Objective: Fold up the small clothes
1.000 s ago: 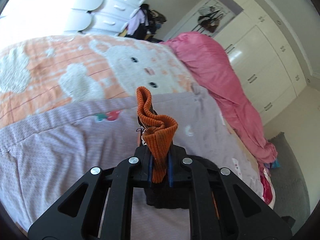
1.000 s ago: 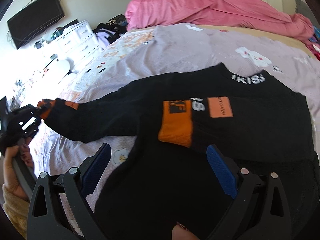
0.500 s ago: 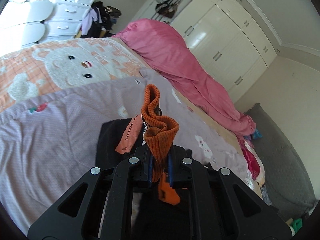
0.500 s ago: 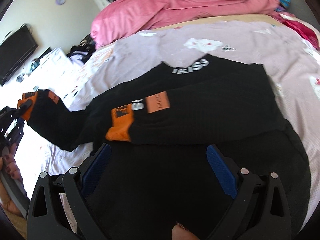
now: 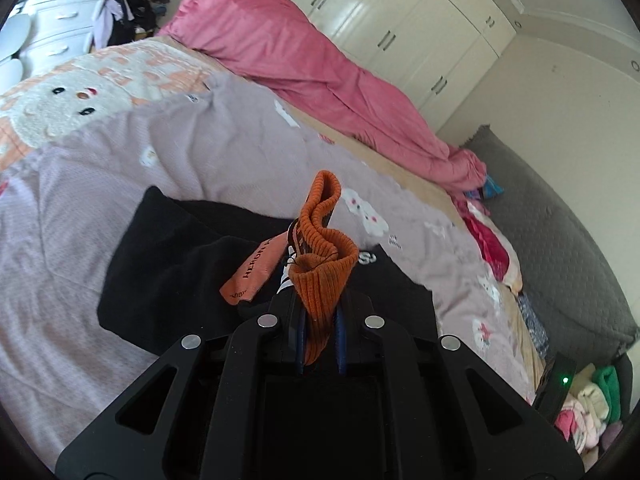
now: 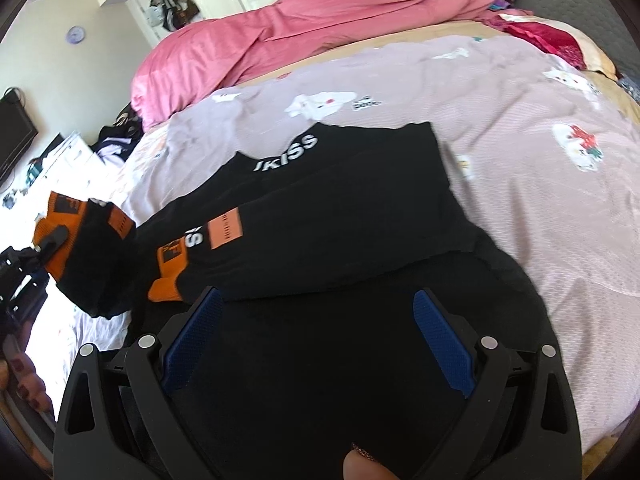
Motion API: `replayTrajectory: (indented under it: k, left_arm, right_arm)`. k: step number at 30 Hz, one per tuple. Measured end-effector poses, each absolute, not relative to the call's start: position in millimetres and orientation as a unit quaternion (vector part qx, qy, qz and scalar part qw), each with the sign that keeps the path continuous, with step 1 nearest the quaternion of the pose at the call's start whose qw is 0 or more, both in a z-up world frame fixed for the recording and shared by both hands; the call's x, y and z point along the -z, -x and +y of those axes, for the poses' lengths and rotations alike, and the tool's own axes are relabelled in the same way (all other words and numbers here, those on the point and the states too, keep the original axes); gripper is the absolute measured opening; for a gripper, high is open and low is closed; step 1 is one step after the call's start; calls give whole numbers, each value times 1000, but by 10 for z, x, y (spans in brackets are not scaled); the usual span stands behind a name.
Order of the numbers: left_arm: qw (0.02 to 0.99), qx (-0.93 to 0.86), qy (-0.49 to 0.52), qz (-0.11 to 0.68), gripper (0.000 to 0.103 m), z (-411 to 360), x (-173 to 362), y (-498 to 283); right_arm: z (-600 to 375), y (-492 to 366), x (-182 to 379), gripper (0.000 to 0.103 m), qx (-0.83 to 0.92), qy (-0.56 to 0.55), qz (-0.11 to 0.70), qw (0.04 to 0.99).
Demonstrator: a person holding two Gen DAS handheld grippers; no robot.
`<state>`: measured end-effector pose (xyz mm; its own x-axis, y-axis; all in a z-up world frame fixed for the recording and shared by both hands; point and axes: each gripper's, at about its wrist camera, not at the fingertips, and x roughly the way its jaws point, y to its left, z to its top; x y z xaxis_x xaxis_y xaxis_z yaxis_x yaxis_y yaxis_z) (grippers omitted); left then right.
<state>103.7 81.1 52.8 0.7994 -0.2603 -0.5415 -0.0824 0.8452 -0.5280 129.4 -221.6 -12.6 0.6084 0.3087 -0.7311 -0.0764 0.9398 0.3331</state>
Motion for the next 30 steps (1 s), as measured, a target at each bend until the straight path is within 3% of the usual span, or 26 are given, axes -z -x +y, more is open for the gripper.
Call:
replayTrajectory:
  k: [10,12,17,21,23,28,30]
  left_arm:
    - [895,84,258,354,5,352,-286,-1231]
    - [887,98,269,361,13,306,-227,-1255]
    - [882,116,264,374,44,260,-229,-1264]
    - [894,94,242,366,62,316,-295,-1230]
    - [902,67,227,360,75,398,-320,-1196]
    - [910,1,206,360,84,674,-310,-1133]
    - [910,-14,208,359,86,775,-302,-1103]
  right_arm:
    - [-2530,-1300,135,96,-85,-147,430,887]
    - [-2571,-1299,145,96,-83,-150,430,886]
    - [-2589,-1308,177,96,-81,-153,435,884]
    - [-2496,-1329,212,96,-94,-152,441,880]
    - [-2393,-1340,235,96,-109,-151,445,876]
    - [-1978,-1387,322,96,-163,-142,463,859]
    - [-1795,-1415,353,89,-183,-137,469,853]
